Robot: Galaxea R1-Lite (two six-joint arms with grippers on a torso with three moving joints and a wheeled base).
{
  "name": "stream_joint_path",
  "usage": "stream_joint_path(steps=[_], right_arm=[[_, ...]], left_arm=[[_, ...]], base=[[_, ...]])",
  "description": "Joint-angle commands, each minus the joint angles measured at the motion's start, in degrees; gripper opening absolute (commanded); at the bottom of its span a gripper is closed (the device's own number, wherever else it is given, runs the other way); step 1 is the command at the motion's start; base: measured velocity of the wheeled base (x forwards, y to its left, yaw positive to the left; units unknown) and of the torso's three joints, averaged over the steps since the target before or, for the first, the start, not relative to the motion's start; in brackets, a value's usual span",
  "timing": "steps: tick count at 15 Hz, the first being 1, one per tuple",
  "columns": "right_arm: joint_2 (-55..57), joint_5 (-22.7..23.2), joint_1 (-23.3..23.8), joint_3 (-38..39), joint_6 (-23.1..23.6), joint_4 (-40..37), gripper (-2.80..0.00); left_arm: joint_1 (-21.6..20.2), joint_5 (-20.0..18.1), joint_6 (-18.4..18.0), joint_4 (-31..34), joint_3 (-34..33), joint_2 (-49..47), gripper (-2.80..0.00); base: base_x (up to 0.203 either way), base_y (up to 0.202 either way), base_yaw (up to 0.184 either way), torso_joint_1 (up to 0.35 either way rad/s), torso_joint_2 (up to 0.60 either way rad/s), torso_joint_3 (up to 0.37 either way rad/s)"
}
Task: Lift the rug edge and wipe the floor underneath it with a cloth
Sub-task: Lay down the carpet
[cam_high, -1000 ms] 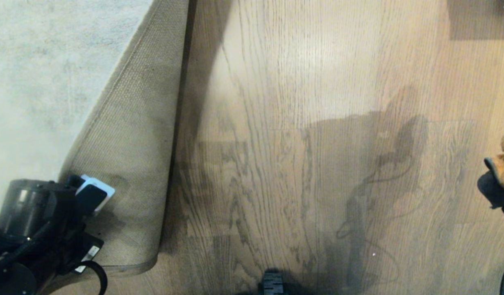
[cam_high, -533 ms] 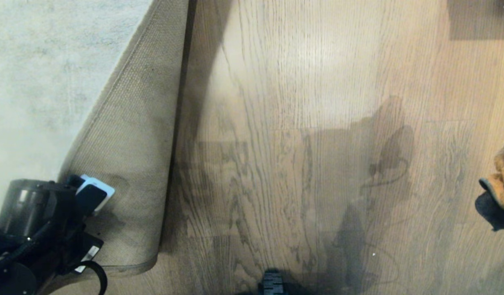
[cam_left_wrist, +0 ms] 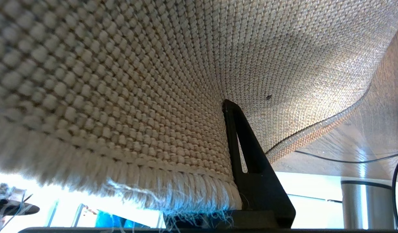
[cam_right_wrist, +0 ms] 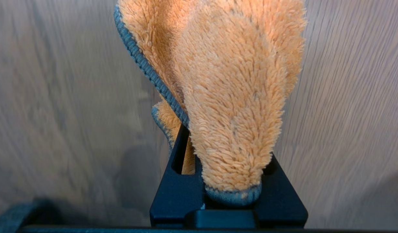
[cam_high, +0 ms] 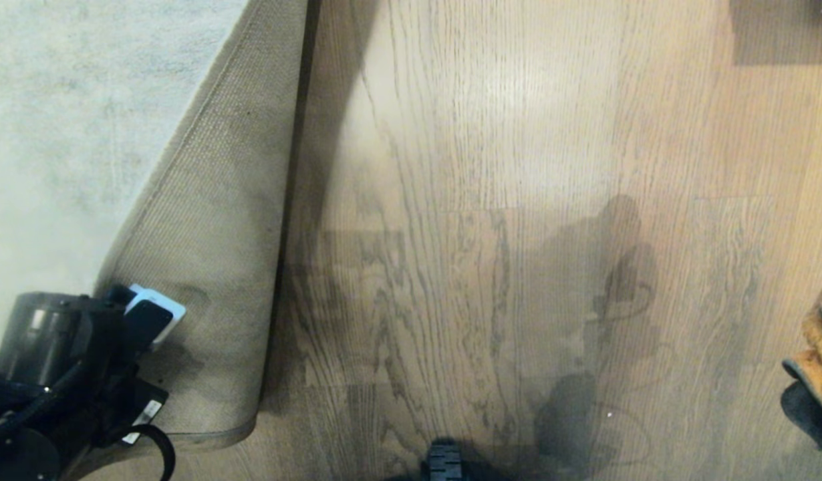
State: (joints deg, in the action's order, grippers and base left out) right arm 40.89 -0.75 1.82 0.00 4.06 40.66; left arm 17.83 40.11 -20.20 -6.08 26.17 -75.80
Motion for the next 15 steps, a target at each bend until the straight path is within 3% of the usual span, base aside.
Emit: stream_joint_path(steps=[1,4,10,15], right_arm=[[-11.0,1.3,0.0,0.0,0.9,-8.5,-2.80],[-21.9,4.0,-0.1,-0.2,3.1,-22.5,-2.80],[-38.7,4.8,-1.7,-0.8,6.8,-43.0,-2.80],[-40.9,4.8,-2.0,-1.3,6.8,-44.8,-2.80]], left_arm=[[0.0,0.1,-0.1,-0.1,0.0,0.0,-2.80],[0.0,0.1,-0.1,-0.1,0.0,0.0,-2.80],[0.0,0.1,-0.1,-0.1,-0.9,0.0,-2.80],[0.2,0.1,-0.1,-0.1,-0.8,-0.1,-2.80]], base=[[0.000,0.000,0.000,0.000,0.00,0.000],[0.000,0.000,0.000,0.000,0.00,0.000],[0.000,0.000,0.000,0.000,0.00,0.000],[0.000,0.000,0.000,0.000,0.00,0.000]])
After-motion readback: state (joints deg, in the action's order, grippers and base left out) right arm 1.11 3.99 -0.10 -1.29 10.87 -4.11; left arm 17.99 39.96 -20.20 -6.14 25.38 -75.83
